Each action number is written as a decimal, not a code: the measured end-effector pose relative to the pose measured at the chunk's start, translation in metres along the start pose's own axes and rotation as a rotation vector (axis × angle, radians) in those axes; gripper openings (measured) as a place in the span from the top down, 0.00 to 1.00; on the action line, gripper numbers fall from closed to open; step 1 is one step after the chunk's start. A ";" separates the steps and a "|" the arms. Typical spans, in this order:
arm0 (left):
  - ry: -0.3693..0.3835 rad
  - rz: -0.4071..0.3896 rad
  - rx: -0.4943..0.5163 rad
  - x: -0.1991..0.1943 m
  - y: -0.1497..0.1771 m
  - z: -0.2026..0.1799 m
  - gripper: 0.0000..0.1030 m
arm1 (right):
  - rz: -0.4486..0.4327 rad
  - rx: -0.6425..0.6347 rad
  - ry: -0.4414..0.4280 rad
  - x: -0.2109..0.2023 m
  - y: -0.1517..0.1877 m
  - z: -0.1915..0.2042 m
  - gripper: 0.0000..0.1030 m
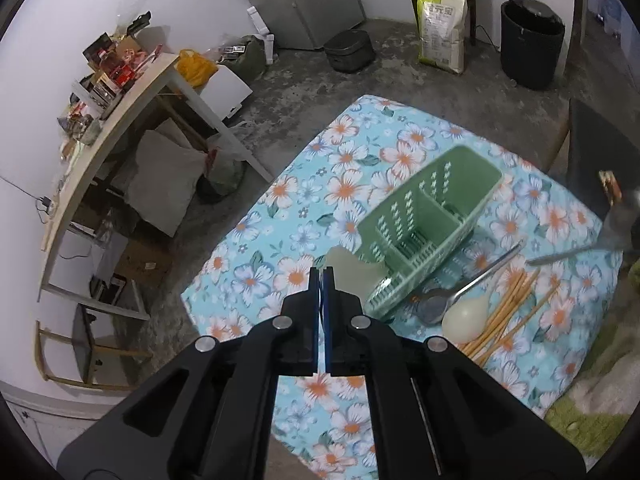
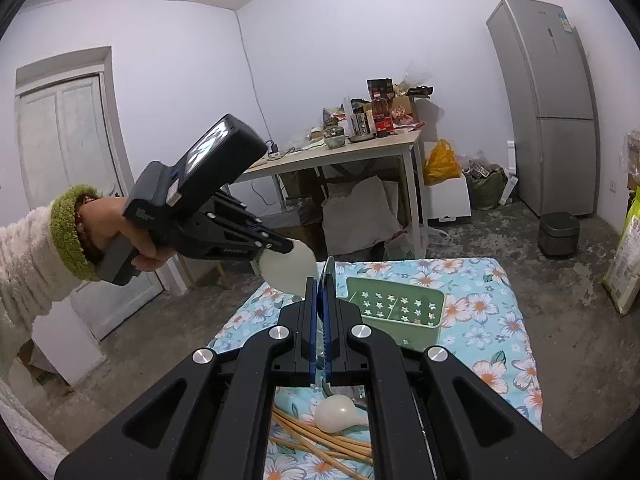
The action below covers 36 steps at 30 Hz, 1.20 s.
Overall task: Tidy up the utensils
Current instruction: 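Lower the paddle into the green holder and open the left gripper, then move the right gripper to the handle of the white ladle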
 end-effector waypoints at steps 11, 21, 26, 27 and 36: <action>0.156 -0.420 -0.581 -0.041 0.010 0.063 0.41 | -0.104 -0.001 -0.037 -0.001 -0.069 -0.022 0.97; 0.056 -0.407 -0.837 -0.003 0.131 0.029 0.26 | -0.096 0.021 -0.080 0.053 -0.094 -0.043 0.97; 0.049 -0.355 -0.871 0.013 0.159 0.002 0.23 | 0.000 -0.002 -0.008 0.094 -0.058 -0.059 0.97; 0.039 -0.345 -0.858 0.017 0.161 -0.004 0.22 | 0.022 -0.012 0.004 0.102 -0.047 -0.062 0.97; 0.140 -0.276 -0.774 0.041 0.160 -0.050 0.16 | 0.169 -0.085 0.101 0.120 0.002 -0.066 0.84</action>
Point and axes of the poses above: each gripper's, at about its wrist camera, not at the fingertips, and x roughly the way its jaws point, z to its left, y to its underside, the point moved 10 cm from there along x, roughly the way its jaws point, and after that the axes turned 3 degrees about x, right-handed, at the moved point
